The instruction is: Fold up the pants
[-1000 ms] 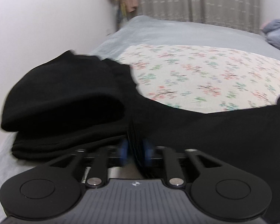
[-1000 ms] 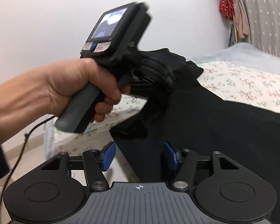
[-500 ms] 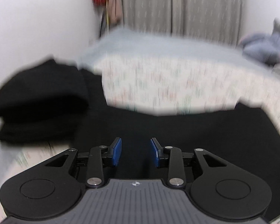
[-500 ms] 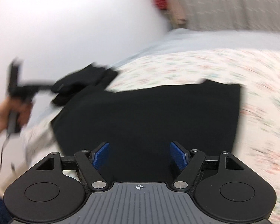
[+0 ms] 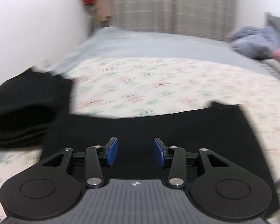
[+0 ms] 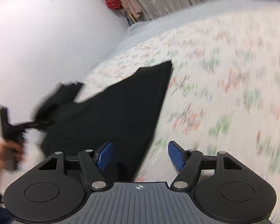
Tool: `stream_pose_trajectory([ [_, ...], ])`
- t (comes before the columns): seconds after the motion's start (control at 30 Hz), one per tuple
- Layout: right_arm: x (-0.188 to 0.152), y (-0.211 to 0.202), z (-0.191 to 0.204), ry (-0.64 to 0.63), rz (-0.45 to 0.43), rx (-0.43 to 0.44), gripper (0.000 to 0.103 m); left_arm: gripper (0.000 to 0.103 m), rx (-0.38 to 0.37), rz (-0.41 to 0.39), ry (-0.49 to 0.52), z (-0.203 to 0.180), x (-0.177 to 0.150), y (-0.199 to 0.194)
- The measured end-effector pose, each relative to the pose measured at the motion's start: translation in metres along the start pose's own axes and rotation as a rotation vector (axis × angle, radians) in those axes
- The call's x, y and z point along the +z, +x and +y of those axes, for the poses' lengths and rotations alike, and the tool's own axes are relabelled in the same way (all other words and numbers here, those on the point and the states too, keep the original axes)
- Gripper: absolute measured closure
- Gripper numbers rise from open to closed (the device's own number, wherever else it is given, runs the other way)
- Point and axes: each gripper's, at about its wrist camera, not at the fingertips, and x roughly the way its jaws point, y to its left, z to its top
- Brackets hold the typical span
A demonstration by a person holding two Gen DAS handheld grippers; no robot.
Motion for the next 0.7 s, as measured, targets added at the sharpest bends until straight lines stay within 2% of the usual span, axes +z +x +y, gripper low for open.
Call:
stream_pose_trajectory([
  [0.07,-0.008,0.000,-0.010,0.112,0.037,0.101,0.035,0.036,-0.068,0.005,0.060,-0.040,0.010,0.000],
  [0.13,-0.016,0.006,-0.012,0.171,0.072,0.135,0.036,0.031,-0.108,0.029,0.129,-0.083,0.014,0.004],
  [0.2,-0.025,0.010,-0.009,0.167,0.073,0.118,0.037,0.023,-0.135,0.049,0.198,-0.125,0.018,0.013],
  [0.37,-0.031,0.018,0.002,0.227,0.053,0.110,0.037,0.019,-0.168,0.088,0.312,-0.207,0.013,0.040],
  [0.43,-0.039,0.014,-0.002,0.259,0.045,0.125,0.037,0.017,-0.146,0.107,0.339,-0.229,0.012,0.054],
  [0.57,-0.048,0.012,0.002,0.271,0.036,0.125,0.037,0.016,-0.054,0.149,0.384,-0.256,0.009,0.078],
  [0.63,-0.048,0.014,0.006,0.250,0.032,0.114,0.039,0.016,0.020,0.161,0.409,-0.268,0.009,0.091],
  [0.7,-0.050,0.019,0.009,0.239,0.025,0.104,0.046,0.014,0.117,0.162,0.462,-0.281,0.009,0.099],
])
